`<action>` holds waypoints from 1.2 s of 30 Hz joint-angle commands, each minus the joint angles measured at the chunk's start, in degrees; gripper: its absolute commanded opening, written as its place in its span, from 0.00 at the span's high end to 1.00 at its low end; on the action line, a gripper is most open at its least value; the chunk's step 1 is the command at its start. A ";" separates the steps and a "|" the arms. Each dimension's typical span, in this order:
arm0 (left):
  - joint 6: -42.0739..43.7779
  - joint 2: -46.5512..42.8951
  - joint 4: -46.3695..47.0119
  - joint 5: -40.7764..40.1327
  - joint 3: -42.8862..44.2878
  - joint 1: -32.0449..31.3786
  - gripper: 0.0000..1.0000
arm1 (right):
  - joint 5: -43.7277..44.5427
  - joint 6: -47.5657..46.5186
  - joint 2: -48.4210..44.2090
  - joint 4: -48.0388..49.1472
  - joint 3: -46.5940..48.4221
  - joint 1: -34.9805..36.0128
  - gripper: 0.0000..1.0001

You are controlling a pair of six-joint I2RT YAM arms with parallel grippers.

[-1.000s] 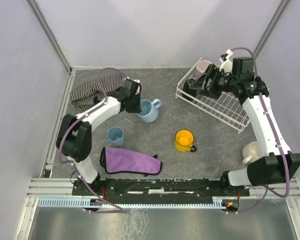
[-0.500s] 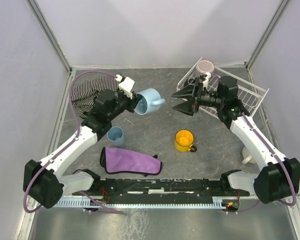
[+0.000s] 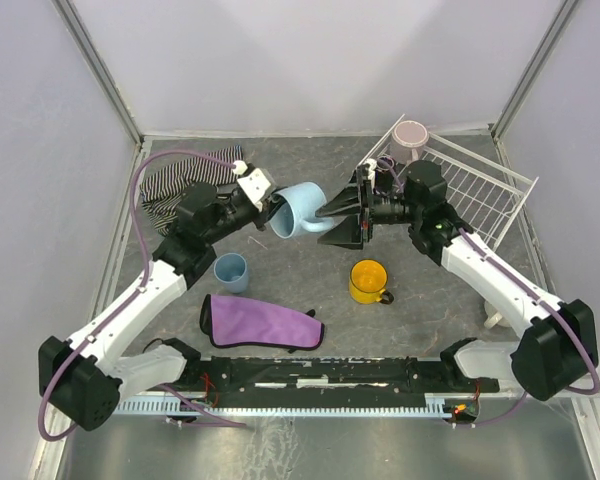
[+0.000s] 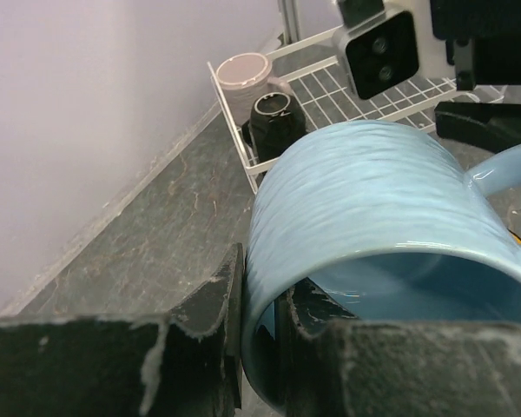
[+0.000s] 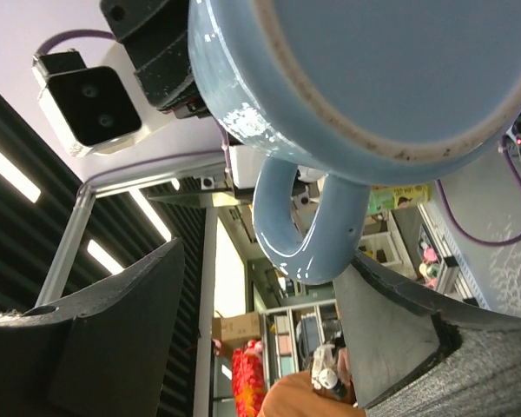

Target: Load the cups into the dish rack

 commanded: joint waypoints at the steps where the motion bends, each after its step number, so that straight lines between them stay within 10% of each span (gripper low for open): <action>1: 3.03 -3.81 8.89 3.86 2.86 -0.23 0.97 | -1.65 -0.19 -1.21 -0.15 0.03 0.96 0.24; 14: 2.18 -5.66 12.86 0.26 -0.41 -1.18 0.97 | 4.11 6.29 0.70 9.91 -4.03 3.65 0.52; 36: 3.64 -3.83 18.36 -4.85 -1.48 -6.79 0.97 | 15.97 20.97 8.01 35.80 -10.11 11.09 0.68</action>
